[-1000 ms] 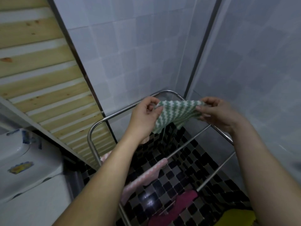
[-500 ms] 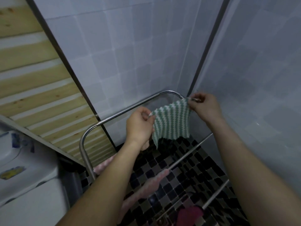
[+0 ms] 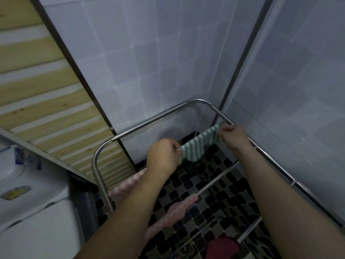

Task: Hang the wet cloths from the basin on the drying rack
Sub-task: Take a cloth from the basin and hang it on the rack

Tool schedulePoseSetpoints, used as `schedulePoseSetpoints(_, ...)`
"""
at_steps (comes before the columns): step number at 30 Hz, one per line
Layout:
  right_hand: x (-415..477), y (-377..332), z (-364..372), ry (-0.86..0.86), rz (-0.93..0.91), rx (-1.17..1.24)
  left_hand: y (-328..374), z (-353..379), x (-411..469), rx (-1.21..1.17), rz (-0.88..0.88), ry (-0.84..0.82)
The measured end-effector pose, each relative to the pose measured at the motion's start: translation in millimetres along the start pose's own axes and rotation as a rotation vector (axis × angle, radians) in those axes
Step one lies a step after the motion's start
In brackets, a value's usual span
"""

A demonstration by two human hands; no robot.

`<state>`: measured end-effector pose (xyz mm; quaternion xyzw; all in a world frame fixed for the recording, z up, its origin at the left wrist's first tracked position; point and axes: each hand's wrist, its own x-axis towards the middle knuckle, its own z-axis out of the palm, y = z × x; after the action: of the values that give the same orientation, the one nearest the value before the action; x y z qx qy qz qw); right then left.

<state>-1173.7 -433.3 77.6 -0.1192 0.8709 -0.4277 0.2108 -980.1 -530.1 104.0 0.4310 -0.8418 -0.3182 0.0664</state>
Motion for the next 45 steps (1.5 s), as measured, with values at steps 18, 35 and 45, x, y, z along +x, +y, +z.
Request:
schedulePoseSetpoints(18, 1, -9, -2, 0.127, -0.355, -0.319, 4, 13, -1, 0.086, 0.192, 0.125)
schedulePoseSetpoints(35, -5, -19, 1, 0.000, -0.421, -0.576, -18, -12, -47, -0.004, 0.219, -0.022)
schedulePoseSetpoints(45, -126, -39, 6, -0.698, -0.596, -0.589, -91, -34, -151, 0.147, 0.127, -0.171)
